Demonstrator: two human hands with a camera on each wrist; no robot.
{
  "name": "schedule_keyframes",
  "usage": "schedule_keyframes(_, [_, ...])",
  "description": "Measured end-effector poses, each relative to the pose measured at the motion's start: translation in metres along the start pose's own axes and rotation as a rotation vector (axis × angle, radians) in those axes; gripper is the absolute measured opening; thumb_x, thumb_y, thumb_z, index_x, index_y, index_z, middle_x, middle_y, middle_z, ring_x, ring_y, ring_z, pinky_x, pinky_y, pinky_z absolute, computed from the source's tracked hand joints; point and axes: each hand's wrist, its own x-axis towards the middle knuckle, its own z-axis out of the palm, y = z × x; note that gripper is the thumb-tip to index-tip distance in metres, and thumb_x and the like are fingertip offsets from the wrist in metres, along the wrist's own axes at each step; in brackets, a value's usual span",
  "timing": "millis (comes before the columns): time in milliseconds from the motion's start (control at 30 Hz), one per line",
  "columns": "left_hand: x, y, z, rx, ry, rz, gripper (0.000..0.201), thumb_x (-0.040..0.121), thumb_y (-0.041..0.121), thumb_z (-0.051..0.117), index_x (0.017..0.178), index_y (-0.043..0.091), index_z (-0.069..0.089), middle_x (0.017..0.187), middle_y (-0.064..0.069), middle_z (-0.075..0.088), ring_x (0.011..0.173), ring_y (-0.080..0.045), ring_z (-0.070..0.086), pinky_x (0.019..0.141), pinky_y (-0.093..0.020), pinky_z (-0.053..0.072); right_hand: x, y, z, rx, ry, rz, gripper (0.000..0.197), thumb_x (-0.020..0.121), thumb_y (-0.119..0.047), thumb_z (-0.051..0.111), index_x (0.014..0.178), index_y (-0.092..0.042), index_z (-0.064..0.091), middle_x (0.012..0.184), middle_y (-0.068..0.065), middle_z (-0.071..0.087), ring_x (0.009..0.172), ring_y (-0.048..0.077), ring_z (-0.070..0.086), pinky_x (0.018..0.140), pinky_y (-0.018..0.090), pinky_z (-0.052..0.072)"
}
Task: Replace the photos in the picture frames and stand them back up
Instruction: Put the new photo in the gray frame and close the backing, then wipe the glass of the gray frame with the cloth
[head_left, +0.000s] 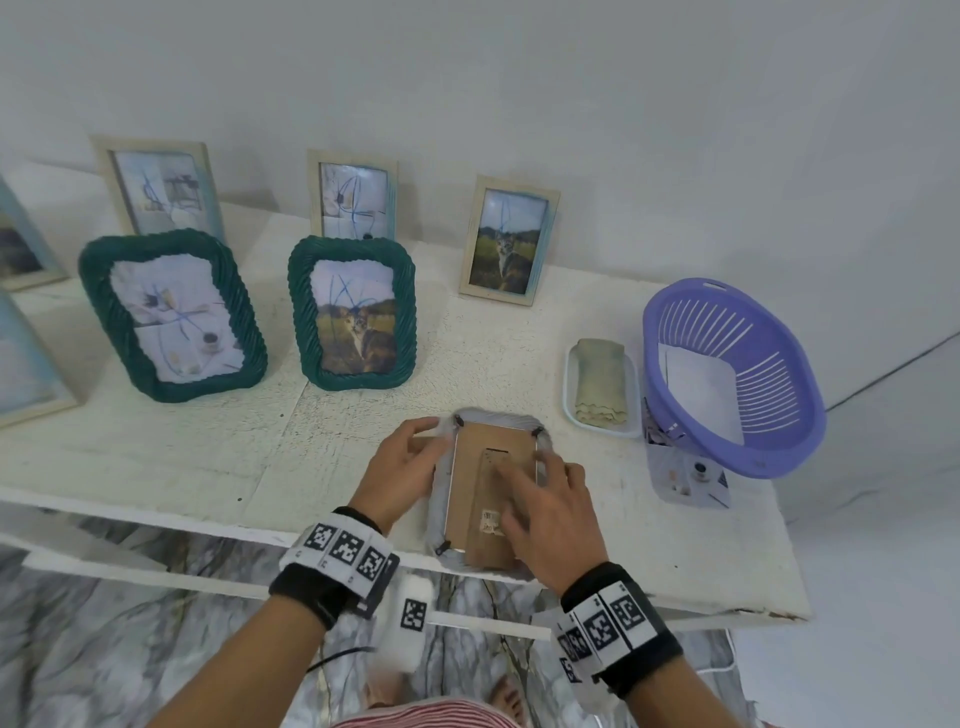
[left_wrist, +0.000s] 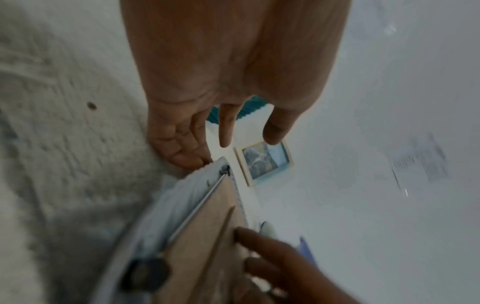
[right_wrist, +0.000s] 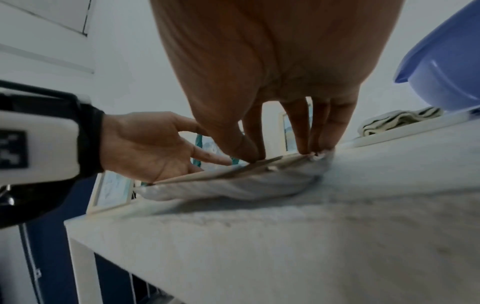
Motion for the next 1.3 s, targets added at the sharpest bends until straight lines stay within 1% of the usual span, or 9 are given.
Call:
schedule_keyframes(133, [-0.008, 0.02, -0.001, -0.323, 0.028, -0.091, 0.028, 0.098, 0.041, 0.051, 0.109, 0.022, 0.066, 0.101, -0.002, 0.074, 0.089, -0.014, 0.066, 0.078, -0.029, 0.046, 0.0, -0.015, -0.014, 0.179, -0.052, 0.072, 0.038, 0.093, -0.048, 0.04, 0.126, -0.033, 0.052, 0.127, -0.002, 0.054, 0.11, 0.022, 0.049, 0.086, 0.035, 0.048])
schedule_keyframes(300, [-0.017, 0.042, 0.006, -0.36, -0.058, 0.044, 0.043, 0.1, 0.05, 0.035, 0.119, 0.025, 0.064, 0.111, 0.002, 0.073, 0.099, -0.016, 0.065, 0.093, -0.036, 0.047, 0.007, -0.041, -0.05, 0.395, -0.123, 0.29, 0.08, 0.072, -0.087, 0.04, 0.123, -0.027, 0.053, 0.112, -0.007, 0.063, 0.103, 0.016, 0.061, 0.087, 0.033, 0.05])
schedule_keyframes(400, [-0.021, 0.05, 0.011, -0.278, -0.148, 0.179, 0.042, 0.102, 0.049, 0.028, 0.123, 0.032, 0.061, 0.116, 0.009, 0.071, 0.109, -0.01, 0.063, 0.096, -0.032, 0.045, 0.01, -0.045, -0.061, 0.615, -0.054, 0.336, 0.058, 0.079, -0.069, 0.055, 0.118, -0.025, 0.055, 0.106, -0.008, 0.065, 0.097, 0.011, 0.063, 0.086, 0.033, 0.053])
schedule_keyframes(500, [-0.018, 0.04, 0.006, -0.051, -0.158, 0.334, 0.038, 0.102, 0.047, 0.035, 0.126, 0.031, 0.06, 0.123, 0.015, 0.065, 0.116, -0.001, 0.057, 0.1, -0.028, 0.042, 0.01, -0.039, -0.061, 0.898, -0.003, 0.327, 0.026, 0.093, -0.044, 0.053, 0.099, -0.02, 0.059, 0.084, -0.009, 0.062, 0.074, 0.007, 0.058, 0.067, 0.026, 0.049])
schedule_keyframes(667, [-0.003, -0.002, -0.017, 0.377, -0.114, 0.416, 0.033, 0.1, 0.046, 0.044, 0.127, 0.032, 0.056, 0.13, 0.012, 0.057, 0.121, -0.002, 0.05, 0.107, -0.03, 0.039, 0.005, -0.017, -0.037, 1.149, 0.054, 0.421, 0.028, 0.099, -0.015, 0.045, 0.073, -0.011, 0.054, 0.067, 0.0, 0.056, 0.064, 0.013, 0.05, 0.06, 0.026, 0.039])
schedule_keyframes(800, [0.005, -0.032, -0.032, 0.532, -0.158, 0.455, 0.066, 0.085, 0.064, 0.031, 0.134, 0.026, 0.055, 0.14, 0.009, 0.052, 0.131, -0.01, 0.045, 0.114, -0.033, 0.032, 0.004, 0.0, -0.012, 0.917, 0.035, 0.395, 0.03, 0.101, -0.022, 0.045, 0.088, 0.004, 0.053, 0.073, 0.01, 0.051, 0.066, 0.017, 0.047, 0.062, 0.029, 0.037])
schedule_keyframes(933, [0.011, -0.042, -0.041, 0.765, -0.167, 0.525, 0.067, 0.086, 0.063, 0.027, 0.139, 0.028, 0.051, 0.146, 0.019, 0.04, 0.137, -0.01, 0.033, 0.117, -0.041, 0.023, 0.005, 0.011, -0.002, 0.503, 0.008, 0.361, 0.028, 0.098, -0.024, 0.049, 0.082, -0.002, 0.056, 0.077, 0.008, 0.056, 0.071, 0.021, 0.051, 0.063, 0.029, 0.036])
schedule_keyframes(1133, [0.013, -0.043, -0.05, 0.914, -0.197, 0.589, 0.07, 0.085, 0.07, 0.027, 0.145, 0.037, 0.036, 0.15, 0.027, 0.023, 0.141, 0.0, 0.015, 0.111, -0.023, 0.007, 0.019, 0.014, -0.01, 0.185, -0.013, 0.328, 0.027, 0.095, -0.031, 0.052, 0.108, -0.009, 0.061, 0.102, 0.005, 0.055, 0.089, 0.021, 0.058, 0.074, 0.026, 0.041])
schedule_keyframes(1300, [0.012, -0.048, -0.053, 0.984, -0.237, 0.628, 0.083, 0.083, 0.082, 0.03, 0.153, 0.039, 0.016, 0.16, 0.018, 0.003, 0.146, 0.002, -0.008, 0.117, -0.026, -0.007, 0.069, 0.024, -0.047, 0.099, 0.199, 0.28, 0.032, 0.095, -0.028, 0.051, 0.116, -0.005, 0.059, 0.112, 0.013, 0.056, 0.097, 0.029, 0.057, 0.078, 0.031, 0.044])
